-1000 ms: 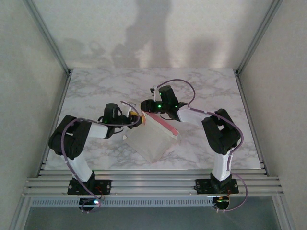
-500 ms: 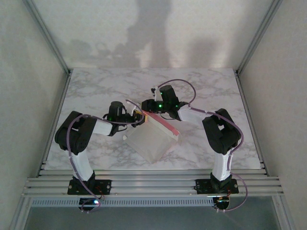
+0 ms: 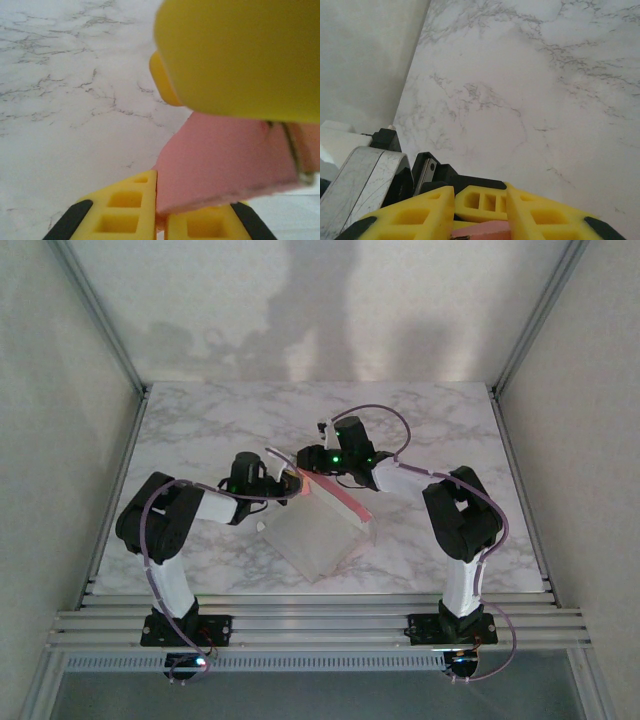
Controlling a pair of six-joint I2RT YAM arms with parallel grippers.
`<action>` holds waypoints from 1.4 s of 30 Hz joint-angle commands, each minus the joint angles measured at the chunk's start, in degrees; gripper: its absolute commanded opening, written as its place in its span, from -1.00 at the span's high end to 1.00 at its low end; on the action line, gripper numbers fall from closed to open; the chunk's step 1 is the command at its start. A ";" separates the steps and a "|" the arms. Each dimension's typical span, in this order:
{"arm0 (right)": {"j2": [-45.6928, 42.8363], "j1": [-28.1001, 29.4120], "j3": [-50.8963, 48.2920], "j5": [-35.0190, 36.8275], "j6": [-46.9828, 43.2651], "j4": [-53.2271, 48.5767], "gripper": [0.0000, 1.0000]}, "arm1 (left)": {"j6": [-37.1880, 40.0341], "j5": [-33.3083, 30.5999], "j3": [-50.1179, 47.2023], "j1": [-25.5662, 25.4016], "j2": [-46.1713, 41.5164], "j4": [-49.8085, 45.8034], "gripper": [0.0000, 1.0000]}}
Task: Fold the paper box
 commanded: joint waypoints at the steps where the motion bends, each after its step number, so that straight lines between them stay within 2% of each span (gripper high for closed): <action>1: -1.06 0.50 0.43 -0.69 0.39 -5.41 0.33 | 1.01 -6.87 1.50 -1.12 -1.52 -1.66 0.86; 8: -3.21 0.37 0.57 1.83 1.13 -8.15 0.27 | 3.65 -14.85 0.98 -3.38 -3.93 -3.60 0.95; 14: -4.55 -0.20 0.65 3.57 2.07 -9.97 0.22 | 6.42 -21.23 0.56 -5.49 -4.83 -4.69 0.93; 17: -5.35 -0.52 0.37 3.87 2.10 -10.43 0.17 | 6.40 -21.92 0.10 -5.62 -4.88 -4.19 0.90; 21: -7.02 -1.22 0.24 3.39 2.00 -10.60 0.09 | 4.70 -20.86 -1.28 -5.66 -5.70 -2.19 0.68; 32: -13.98 -3.19 2.19 2.32 -5.28 -21.21 -0.09 | 1.03 -19.69 -4.72 -5.62 -7.05 2.85 0.62; 38: -18.08 -4.43 1.82 3.49 -10.49 -28.81 -0.11 | -0.76 -19.36 -6.72 -5.53 -10.52 3.41 0.31; 42: -22.06 -4.72 0.32 6.57 -14.20 -35.22 -0.13 | -2.25 -18.68 -7.28 -5.62 -15.93 -1.20 0.09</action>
